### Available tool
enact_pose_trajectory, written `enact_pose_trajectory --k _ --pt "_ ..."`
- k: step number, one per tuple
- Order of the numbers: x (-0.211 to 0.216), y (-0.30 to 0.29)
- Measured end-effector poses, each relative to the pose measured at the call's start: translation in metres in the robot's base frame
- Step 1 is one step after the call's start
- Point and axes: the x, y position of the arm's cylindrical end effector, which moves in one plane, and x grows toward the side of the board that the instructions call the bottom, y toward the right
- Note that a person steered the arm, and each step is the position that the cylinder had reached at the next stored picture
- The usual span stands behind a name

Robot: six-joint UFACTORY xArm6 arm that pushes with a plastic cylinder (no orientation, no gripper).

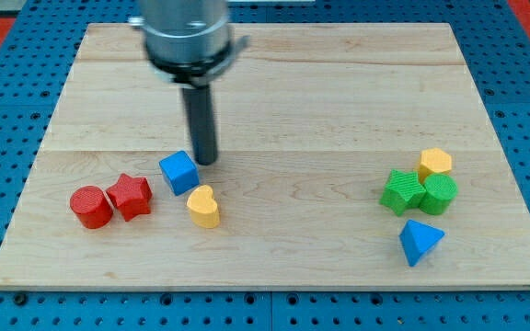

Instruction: Slide the blue triangle to the top left of blue cube

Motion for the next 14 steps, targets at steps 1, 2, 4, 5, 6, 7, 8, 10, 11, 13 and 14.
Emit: enact_pose_trajectory --k 1,2,4,5,6,7,8,10,11,13,14 --pt "0.018 -0.014" --pt "0.014 0.028" --pt "0.023 0.144" --pt "0.049 0.189" --pt "0.05 0.19" --pt "0.049 0.195" --pt "0.064 0.196" --pt "0.065 0.181" --pt "0.065 0.165" --pt "0.095 0.213" --pt "0.111 0.237"
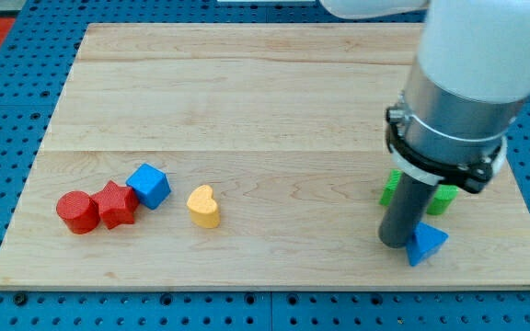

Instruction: Slide the blue triangle to the top left of blue cube

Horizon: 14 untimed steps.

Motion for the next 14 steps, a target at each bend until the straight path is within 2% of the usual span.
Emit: enact_pose_trajectory --k 1,2,3,4,5,7,9,10,11,12,13,14 --pt "0.004 -0.007" --pt "0.037 -0.008" --pt "0.049 0.012" --pt "0.04 0.08" --pt "0.023 0.102" --pt "-0.014 -0.007" --pt "0.01 0.106" --pt "0.022 0.048" --pt "-0.012 -0.023" --pt "-0.011 0.042" --pt "0.022 0.137" --pt "0.041 0.099"
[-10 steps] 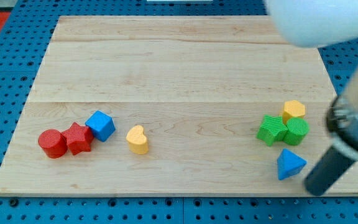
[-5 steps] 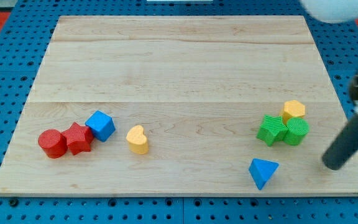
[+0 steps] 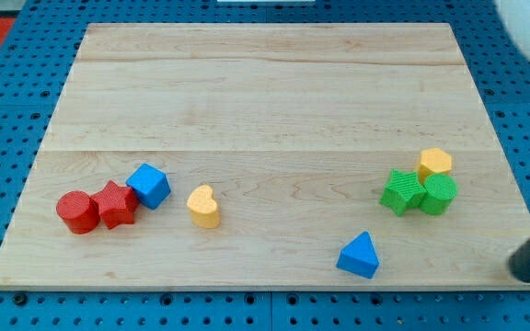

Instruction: Slide the blue triangle to the top left of blue cube

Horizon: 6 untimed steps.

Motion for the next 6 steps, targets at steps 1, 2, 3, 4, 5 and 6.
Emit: enact_pose_trajectory --k 1,2,3,4,5,6 --pt "-0.003 -0.082" --pt "-0.031 -0.163" --pt "-0.056 -0.264" --pt "-0.058 -0.22" --pt "-0.028 -0.152" --pt "-0.014 -0.211"
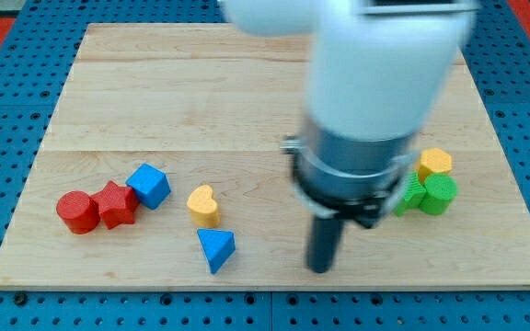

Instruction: Slide the blue triangle to the top left of blue cube

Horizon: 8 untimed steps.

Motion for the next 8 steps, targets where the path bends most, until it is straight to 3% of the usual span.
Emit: enact_pose_trajectory --k 1,3,4,5,6,8 --pt "-0.01 -0.08" --pt "-0.041 -0.102" --pt "-0.04 -0.105" --pt "-0.01 -0.067" --pt "-0.026 -0.168" --pt "-0.121 -0.196"
